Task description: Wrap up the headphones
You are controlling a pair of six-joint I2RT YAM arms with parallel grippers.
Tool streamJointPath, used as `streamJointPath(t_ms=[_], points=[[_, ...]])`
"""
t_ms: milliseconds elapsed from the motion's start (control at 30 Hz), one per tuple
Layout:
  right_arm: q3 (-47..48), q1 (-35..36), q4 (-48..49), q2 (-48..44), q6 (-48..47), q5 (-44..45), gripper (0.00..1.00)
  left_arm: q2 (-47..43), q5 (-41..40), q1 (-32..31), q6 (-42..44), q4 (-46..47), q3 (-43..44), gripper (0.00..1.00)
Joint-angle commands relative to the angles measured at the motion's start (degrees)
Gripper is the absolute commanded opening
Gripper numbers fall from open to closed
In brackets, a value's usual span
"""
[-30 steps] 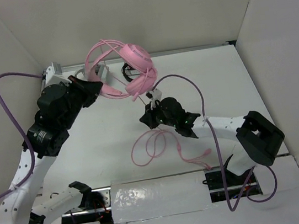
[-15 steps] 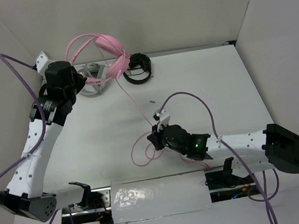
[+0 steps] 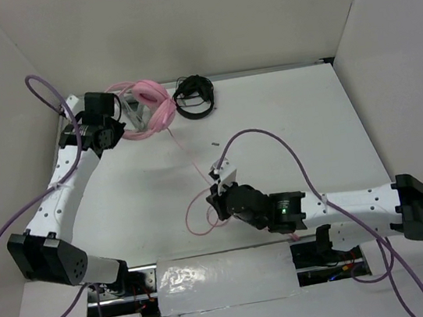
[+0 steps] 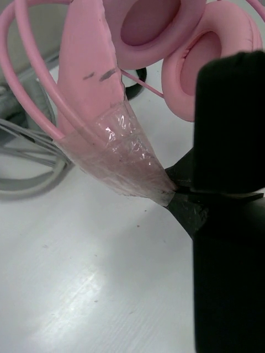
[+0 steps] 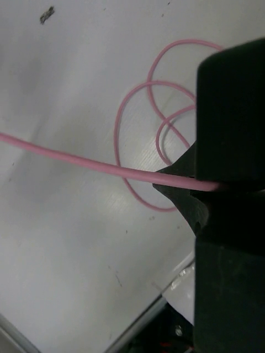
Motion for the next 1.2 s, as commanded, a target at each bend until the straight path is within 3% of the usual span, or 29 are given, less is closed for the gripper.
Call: streamJointPath(t_ms=[0, 167, 333, 467, 600, 800, 967, 1067, 1167], points=[[3.78, 2.31, -0.4, -1.98, -5.31, -8.04, 0.0, 2.82, -0.51, 0.32, -12.46, -2.31, 3.98, 0.0], [6.94, 5.57, 0.32, 0.21, -10.23, -16.05, 0.0, 8.18, 1.68, 0.23, -19.25, -9.26, 8.2, 0.0], [9.83, 5.74, 1.9, 6.28, -11.03, -17.99, 0.0, 7.93, 6.25, 0.41, -18.46, -5.67, 7.42, 0.0], [10.99, 5.83, 3.22, 9.36, -10.6, -17.47, 0.0, 5.12, 11.62, 1.29, -11.7, 3.55, 4.43, 0.0], [9.85, 6.01, 2.78, 4.28, -11.38, -16.41, 0.0, 4.85, 4.52, 0.49, -13.27, 1.55, 3.64, 0.0], [12.04, 6.18, -5.3, -4.69, -12.69, -8.95, 0.0, 4.67, -1.91, 0.06, -14.41, -0.3, -2.32, 0.0], [17.05, 6.18, -8.65, -4.01, -19.53, -0.52, 0.0, 2.84, -5.07, -4.41, -6.79, 6.19, -8.82, 0.0], [19.68, 5.23, -8.91, -1.64, -24.89, 6.69, 0.0, -0.32, -6.14, -8.37, 9.79, 15.15, -13.48, 0.0], [21.27, 1.19, -9.53, -1.19, -27.11, 6.0, 0.0, -6.1, 0.7, -9.35, 17.11, 22.7, -19.35, 0.0]])
